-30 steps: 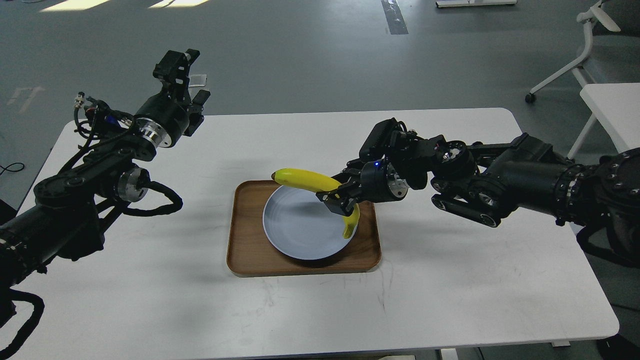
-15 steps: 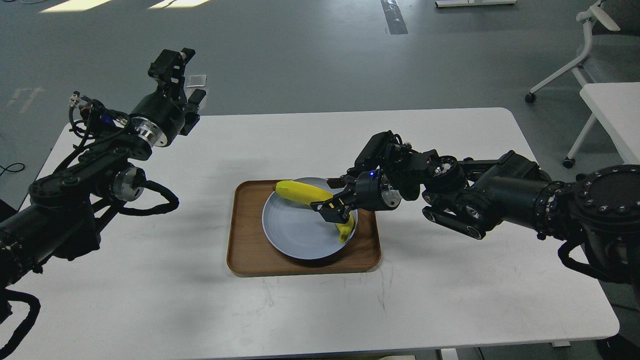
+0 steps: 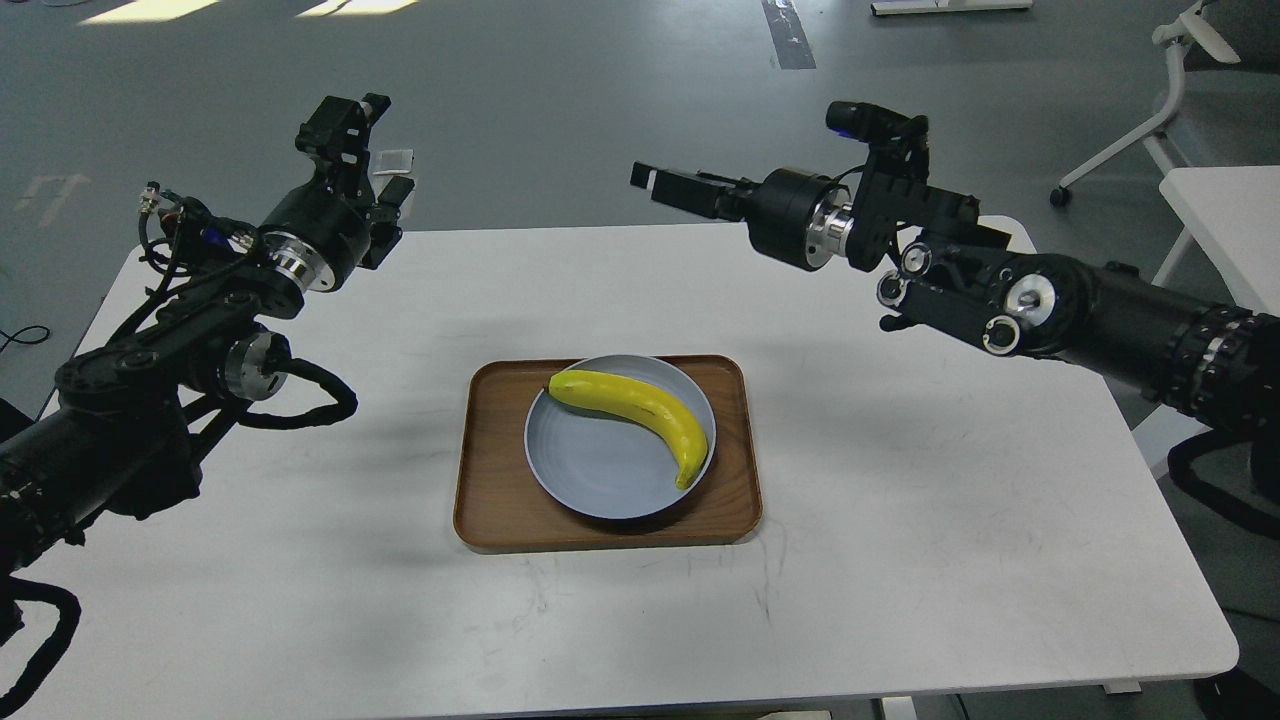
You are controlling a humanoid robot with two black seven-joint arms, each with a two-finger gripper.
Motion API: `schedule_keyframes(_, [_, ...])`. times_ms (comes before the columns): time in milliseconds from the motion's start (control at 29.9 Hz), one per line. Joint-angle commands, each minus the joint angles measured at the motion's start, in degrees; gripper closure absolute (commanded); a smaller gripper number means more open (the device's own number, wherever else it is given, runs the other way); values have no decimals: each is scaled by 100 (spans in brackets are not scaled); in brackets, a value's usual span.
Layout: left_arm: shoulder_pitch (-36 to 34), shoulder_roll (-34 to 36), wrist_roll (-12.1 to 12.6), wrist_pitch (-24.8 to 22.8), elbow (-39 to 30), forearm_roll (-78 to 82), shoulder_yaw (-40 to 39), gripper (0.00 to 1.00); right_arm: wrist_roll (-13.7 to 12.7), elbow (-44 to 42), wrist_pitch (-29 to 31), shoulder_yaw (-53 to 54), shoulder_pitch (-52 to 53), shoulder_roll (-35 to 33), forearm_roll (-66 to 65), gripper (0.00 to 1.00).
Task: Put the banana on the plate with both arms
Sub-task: 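Lower the banana onto the plate, open the right gripper and withdraw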
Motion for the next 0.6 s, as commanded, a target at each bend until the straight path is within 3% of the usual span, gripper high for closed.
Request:
schedule_keyframes(0, [7,32,25,-522,-4,-426,0,2,-292,85,9,692,-320,-391,2315,2])
schedule_keyframes(134, [7,129,33,-1007,-4,-489,0,2,-477,181,106,1344,-742,-708,3129,2])
schedule_keyframes(301, [51,138,42,-1078,5,-497,0,2,-916,427,492,2372,-1550,-840,3350,1])
schedule_keyframes(368, [139,164,60,-1156,-4,-532,0,2,-943,428,441,2435,-1674,-832,3315,0])
schedule_keyframes(568, [192,182,595,-1526,67,-804,-140,2,-943,568,501,2409,-1701,-849,3306,0])
